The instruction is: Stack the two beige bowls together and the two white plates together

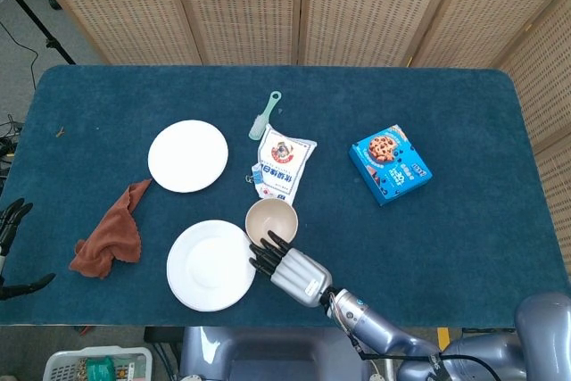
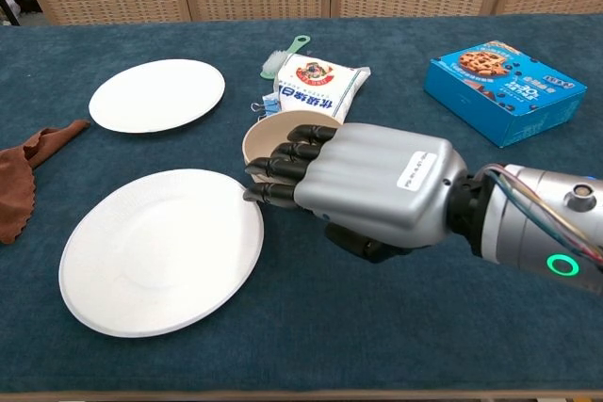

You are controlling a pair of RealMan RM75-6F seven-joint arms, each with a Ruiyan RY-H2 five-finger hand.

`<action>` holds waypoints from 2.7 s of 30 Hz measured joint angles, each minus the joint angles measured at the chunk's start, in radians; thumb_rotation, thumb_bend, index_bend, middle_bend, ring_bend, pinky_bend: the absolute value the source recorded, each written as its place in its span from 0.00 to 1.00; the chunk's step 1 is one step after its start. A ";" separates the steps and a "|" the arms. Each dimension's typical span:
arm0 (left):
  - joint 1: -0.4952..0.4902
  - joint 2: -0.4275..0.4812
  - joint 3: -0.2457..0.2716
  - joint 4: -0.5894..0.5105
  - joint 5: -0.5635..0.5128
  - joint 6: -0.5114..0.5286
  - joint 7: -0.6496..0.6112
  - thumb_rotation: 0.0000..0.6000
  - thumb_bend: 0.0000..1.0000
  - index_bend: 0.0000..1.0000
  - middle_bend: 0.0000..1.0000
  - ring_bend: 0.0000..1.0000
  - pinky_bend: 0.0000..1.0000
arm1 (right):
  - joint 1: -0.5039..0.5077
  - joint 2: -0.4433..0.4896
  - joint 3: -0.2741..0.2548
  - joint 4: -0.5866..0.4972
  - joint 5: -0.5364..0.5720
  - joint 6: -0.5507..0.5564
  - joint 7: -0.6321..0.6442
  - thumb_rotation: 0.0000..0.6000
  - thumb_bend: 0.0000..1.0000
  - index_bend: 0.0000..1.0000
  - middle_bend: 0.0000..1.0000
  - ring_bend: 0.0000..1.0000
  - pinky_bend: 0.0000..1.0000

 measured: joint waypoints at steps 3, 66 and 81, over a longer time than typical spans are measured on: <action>0.000 0.000 0.000 0.000 0.000 -0.001 0.001 1.00 0.01 0.00 0.00 0.00 0.00 | -0.008 0.018 0.008 -0.019 -0.034 0.027 0.022 1.00 0.67 0.00 0.00 0.00 0.00; -0.524 -0.616 -0.217 0.576 -0.254 -0.508 0.270 1.00 0.14 0.21 0.00 0.00 0.00 | -0.612 0.349 0.071 0.374 -0.168 0.567 0.988 1.00 0.00 0.00 0.00 0.00 0.00; -0.600 -0.758 -0.235 0.785 -0.283 -0.540 0.253 1.00 0.22 0.32 0.00 0.00 0.00 | -0.613 0.339 0.102 0.388 -0.161 0.520 0.990 1.00 0.00 0.00 0.00 0.00 0.00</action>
